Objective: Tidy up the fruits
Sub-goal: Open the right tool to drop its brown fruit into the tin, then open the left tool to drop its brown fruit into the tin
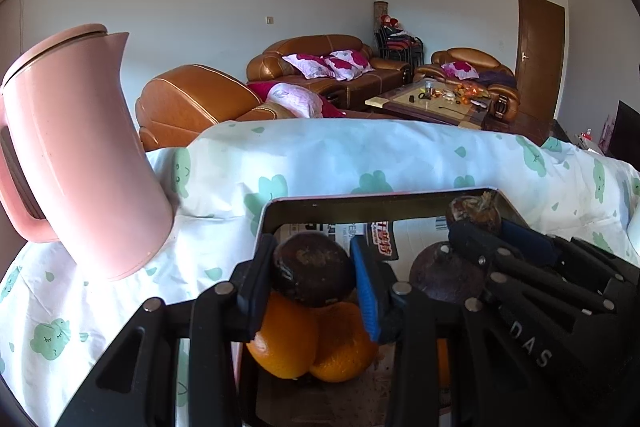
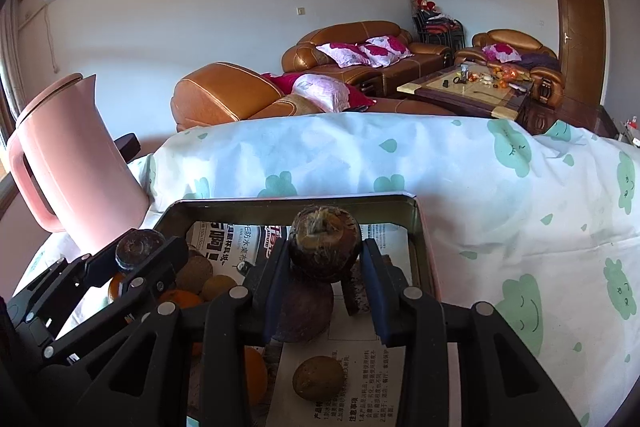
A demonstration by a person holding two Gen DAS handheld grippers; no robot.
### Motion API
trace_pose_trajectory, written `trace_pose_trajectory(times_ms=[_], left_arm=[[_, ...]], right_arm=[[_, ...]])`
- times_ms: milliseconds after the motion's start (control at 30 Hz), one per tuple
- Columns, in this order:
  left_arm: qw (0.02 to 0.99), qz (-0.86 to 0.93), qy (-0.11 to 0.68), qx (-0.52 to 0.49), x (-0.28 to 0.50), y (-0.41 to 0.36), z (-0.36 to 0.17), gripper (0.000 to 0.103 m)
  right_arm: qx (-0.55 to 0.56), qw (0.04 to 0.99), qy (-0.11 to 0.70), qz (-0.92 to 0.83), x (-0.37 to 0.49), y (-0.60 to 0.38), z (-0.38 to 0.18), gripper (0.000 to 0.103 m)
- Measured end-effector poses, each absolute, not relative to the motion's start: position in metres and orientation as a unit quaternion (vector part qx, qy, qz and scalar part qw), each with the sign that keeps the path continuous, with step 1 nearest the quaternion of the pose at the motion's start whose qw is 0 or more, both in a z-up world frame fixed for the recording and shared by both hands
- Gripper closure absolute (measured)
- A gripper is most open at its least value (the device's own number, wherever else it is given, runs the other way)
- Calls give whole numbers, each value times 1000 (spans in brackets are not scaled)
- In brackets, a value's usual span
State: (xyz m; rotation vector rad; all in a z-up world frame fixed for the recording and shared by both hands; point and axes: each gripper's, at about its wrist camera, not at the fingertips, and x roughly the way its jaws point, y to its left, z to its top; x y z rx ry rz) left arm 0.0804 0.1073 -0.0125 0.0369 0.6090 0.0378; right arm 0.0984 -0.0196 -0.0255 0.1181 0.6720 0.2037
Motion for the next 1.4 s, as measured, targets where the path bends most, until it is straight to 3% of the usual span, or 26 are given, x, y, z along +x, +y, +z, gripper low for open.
trace_pose_trajectory(times_ms=[467,633,667,733,767,1033,1100,1167,1233,1333,1400], left_arm=[[955,13,295,9,77,110,-10,64],[958,10,285,11,69,108,-7,64],[959,11,281,13,66,106,-6,64],[961,14,276,18,63,104,-5,64],[961,14,275,19,62,103,-5,64],[962,13,271,25,56,101,-6,63],[964,20,263,29,52,100,-4,55],[967,30,251,29,47,100,-2,23],[970,40,237,28,42,102,0,8],[974,39,222,29,35,101,3,0],[974,37,221,33,32,99,3,0]], right_arm=[[134,922,316,179,92,-35,-24,62],[133,947,255,141,63,-42,-6,58],[129,955,236,127,56,-44,-1,56],[114,967,208,93,41,-47,6,36],[105,972,194,77,34,-48,8,33],[70,978,192,45,10,-48,7,31],[64,979,190,41,4,-49,7,30],[62,981,182,36,-2,-51,7,30],[62,982,176,28,-7,-53,8,24],[67,983,168,16,-12,-57,9,20],[72,984,164,13,-15,-59,9,20]])
